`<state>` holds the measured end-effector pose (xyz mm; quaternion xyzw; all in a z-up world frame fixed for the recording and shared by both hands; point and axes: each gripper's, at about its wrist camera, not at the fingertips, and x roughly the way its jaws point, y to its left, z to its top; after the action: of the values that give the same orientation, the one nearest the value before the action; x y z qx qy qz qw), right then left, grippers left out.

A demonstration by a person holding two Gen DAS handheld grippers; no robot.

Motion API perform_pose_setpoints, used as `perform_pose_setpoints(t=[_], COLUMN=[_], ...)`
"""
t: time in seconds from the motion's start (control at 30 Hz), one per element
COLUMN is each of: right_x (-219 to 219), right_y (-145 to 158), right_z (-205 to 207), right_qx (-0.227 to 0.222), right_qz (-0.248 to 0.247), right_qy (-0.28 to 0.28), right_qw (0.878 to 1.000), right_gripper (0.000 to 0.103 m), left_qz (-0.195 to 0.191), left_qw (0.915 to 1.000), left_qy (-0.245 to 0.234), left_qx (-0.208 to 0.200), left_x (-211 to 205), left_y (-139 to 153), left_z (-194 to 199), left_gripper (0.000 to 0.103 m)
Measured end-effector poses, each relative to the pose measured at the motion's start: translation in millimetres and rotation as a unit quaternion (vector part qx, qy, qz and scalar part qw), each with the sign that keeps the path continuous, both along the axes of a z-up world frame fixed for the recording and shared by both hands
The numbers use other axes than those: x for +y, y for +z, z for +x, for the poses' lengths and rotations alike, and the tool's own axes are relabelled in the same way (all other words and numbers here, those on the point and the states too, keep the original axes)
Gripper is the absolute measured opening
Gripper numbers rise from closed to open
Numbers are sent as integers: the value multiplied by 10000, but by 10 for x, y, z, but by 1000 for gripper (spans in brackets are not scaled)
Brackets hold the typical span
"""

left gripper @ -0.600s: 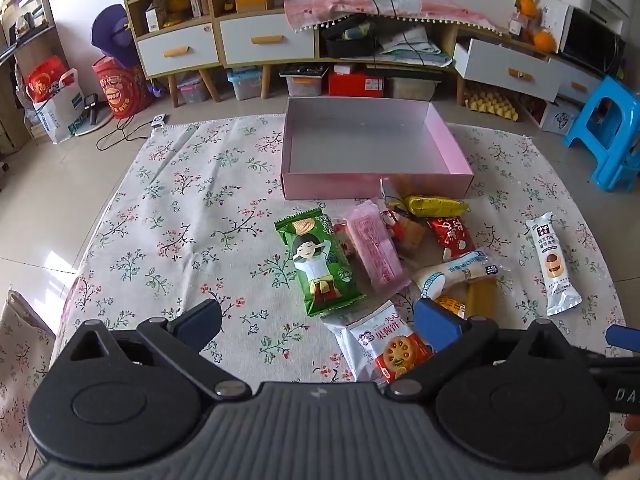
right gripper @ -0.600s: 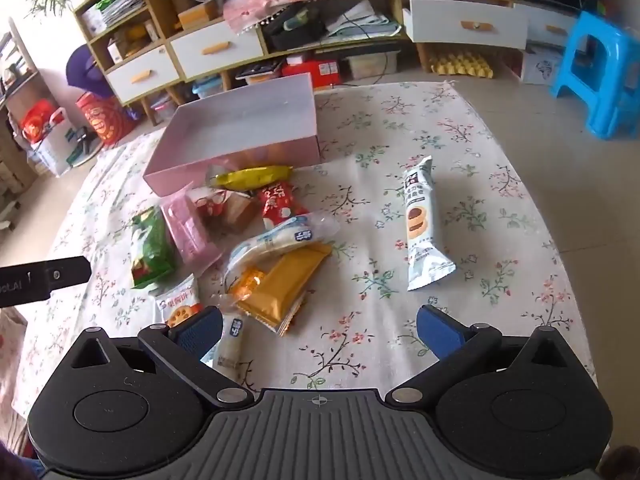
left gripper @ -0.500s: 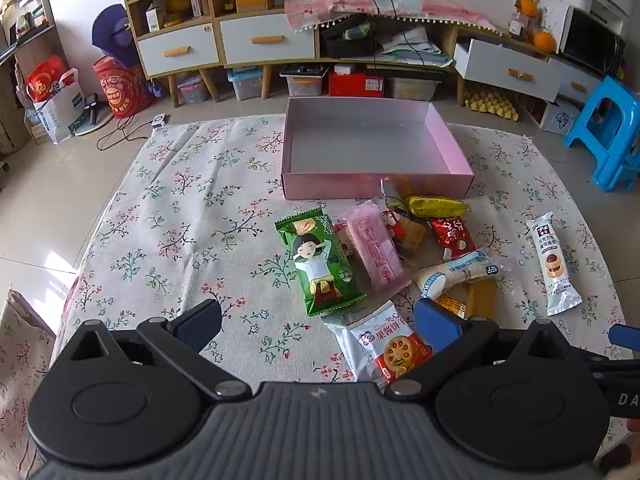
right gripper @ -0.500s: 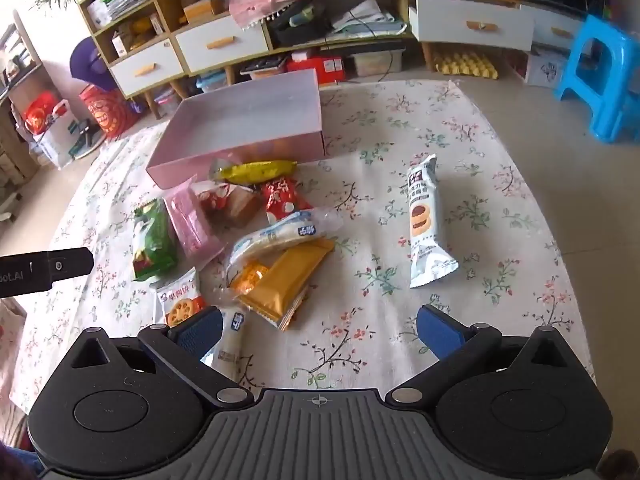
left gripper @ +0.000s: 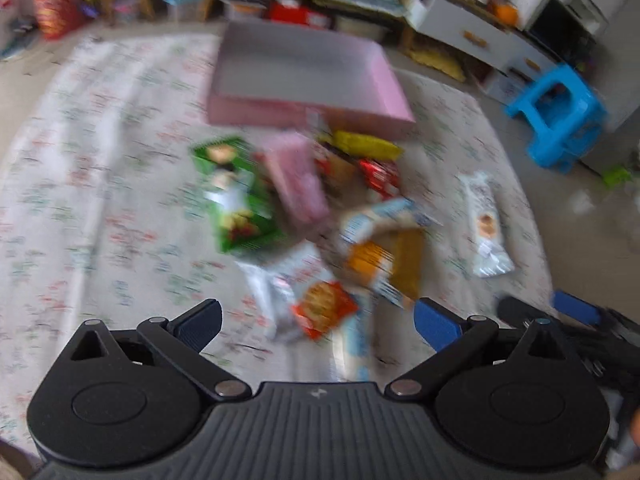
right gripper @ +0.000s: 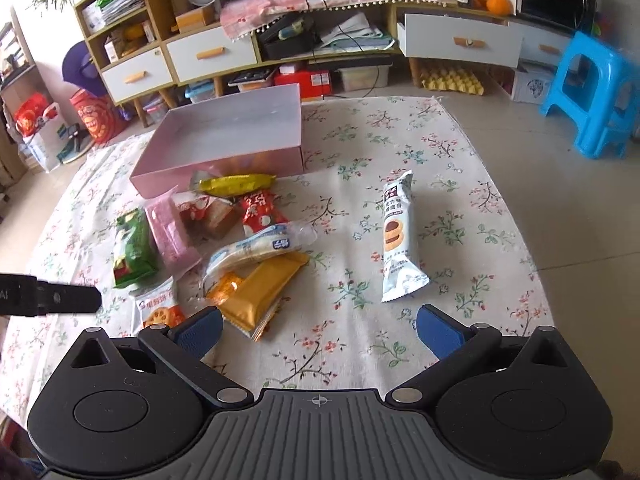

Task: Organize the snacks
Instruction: 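Move both grippers toward the snack pile beside the pink box, then grasp the white bread-roll packet with the left gripper while the right grasps the white cookie-bar packet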

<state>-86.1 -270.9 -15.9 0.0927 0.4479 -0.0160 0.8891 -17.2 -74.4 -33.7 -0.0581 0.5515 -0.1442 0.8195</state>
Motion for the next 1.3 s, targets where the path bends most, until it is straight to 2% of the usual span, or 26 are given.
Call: perform_pose_setpoints(t=[0.13, 0.27, 0.33, 0.43, 0.5, 0.57, 0.63, 0.67, 0.7, 0.77, 0.8, 0.83, 0.97, 1.13, 1.23, 1.27, 1.3], right_x=[-114, -263, -303, -337, -365, -398, -398, -387, -373, -357, -355, -354, -316, -210, -176, -169, -178], right_y=[-98, -240, -325, -505, -575, -631, -688, -715, -731, -774, -795, -814, -903, -936, -907, -894, -885], right_z=[99, 211, 277, 435, 527, 621, 707, 746, 773, 821, 834, 839, 904, 976, 1021, 1025, 1022], right_qx=[100, 270, 268, 345, 373, 304, 292, 269, 263, 253, 231, 202, 184, -16, -50, -58, -52], right_qz=[-238, -309, -298, -312, -518, -519, -480, -495, -545, -620, -639, -606, -232, -346, -308, -257, -124], right_qy=[-249, -494, -515, -472, -515, -533, -459, -421, -403, -362, -357, -354, -212, -136, -105, -115, -125], right_qw=[9994, 9979, 9979, 9978, 9966, 9968, 9974, 9975, 9974, 9971, 9970, 9973, 9993, 9993, 9995, 9996, 9998], right_gripper=[103, 103, 103, 103, 103, 103, 103, 103, 102, 102, 100, 96, 81, 77, 52, 40, 39], left_qz=[120, 238, 294, 445, 637, 876, 1186, 1133, 1092, 1016, 975, 953, 501, 267, 142, 85, 2], left_qw=[9948, 9877, 9813, 9741, 9730, 9726, 9717, 9732, 9744, 9768, 9779, 9786, 9843, 9875, 9898, 9898, 9895], left_qy=[-941, -1374, -1566, -1708, -1764, -1790, -1769, -1775, -1758, -1686, -1663, -1655, -1489, -1430, -1294, -1295, -1328], left_qx=[383, 710, 1082, 1416, 1343, 1198, 1024, 926, 875, 843, 804, 760, 808, 600, 581, 594, 574], left_x=[-329, -489, -565, -657, -696, -720, -694, -653, -612, -527, -490, -439, -211, -35, 2, 15, 24], left_y=[-113, -264, -419, -616, -693, -772, -848, -846, -829, -807, -805, -789, -770, -699, -697, -675, -642], left_z=[-52, -66, -50, -30, 1, 37, 62, 66, 75, 97, 111, 135, 263, 368, 444, 426, 393], left_gripper=[100, 94, 75, 63, 63, 62, 56, 58, 55, 47, 40, 31, 29, 27, 25, 24, 23])
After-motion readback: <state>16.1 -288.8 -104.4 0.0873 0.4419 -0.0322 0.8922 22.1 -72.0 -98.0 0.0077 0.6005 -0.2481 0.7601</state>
